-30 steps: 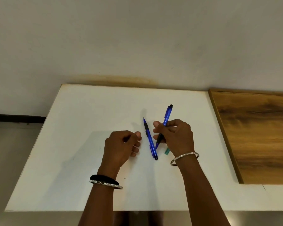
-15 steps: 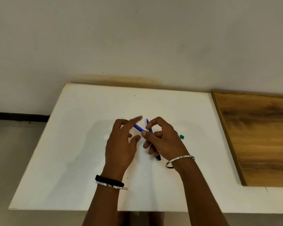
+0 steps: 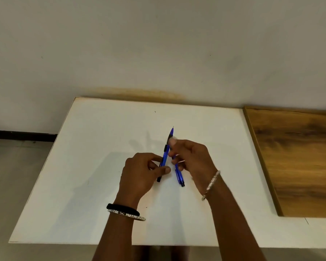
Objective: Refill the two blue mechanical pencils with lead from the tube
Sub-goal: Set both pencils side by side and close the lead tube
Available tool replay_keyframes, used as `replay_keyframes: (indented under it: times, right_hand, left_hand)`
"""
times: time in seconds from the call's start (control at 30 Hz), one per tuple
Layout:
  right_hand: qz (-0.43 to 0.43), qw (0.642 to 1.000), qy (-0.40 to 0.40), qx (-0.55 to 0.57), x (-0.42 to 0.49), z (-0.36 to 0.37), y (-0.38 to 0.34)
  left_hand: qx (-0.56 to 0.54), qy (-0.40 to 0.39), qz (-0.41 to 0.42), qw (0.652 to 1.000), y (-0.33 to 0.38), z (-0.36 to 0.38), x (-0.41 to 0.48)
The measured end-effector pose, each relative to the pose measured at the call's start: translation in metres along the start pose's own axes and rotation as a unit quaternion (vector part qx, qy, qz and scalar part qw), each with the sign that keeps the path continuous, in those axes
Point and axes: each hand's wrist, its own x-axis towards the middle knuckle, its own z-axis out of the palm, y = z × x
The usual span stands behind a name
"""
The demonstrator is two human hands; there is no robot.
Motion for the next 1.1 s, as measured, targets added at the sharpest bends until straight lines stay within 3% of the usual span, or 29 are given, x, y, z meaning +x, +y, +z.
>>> replay_keyframes:
  times: [0.07,0.23,0.37,0.73,1.1]
  right_hand:
    - [-0.063,0.988,0.071,-0.123,0.003,0.005,0.009]
    - [-0.058,0.983,0.157,-0.072,0.006,-0.009,0.015]
    - [-0.048,0.975,0.189,-0.110,0.006,-0.020,0.016]
    - [-0.036,0.915,0.140,-0.376,0.006,-0.003,0.023]
    - [-0.036,0.924,0.137,-0.356,0.007,0.009,0.027]
  left_hand:
    - [-0.007,-0.003,-0.027,1.000,-0.001,0.000,0.000]
    - [-0.011,0.001,-0.080,0.997,-0.002,0.004,-0.001]
    - [-0.004,0.000,-0.074,0.997,0.001,0.010,-0.001]
    - [0.028,0.003,-0.062,0.998,0.000,0.019,0.001]
    - [0.011,0.013,-0.051,0.999,0.001,0.013,0.000]
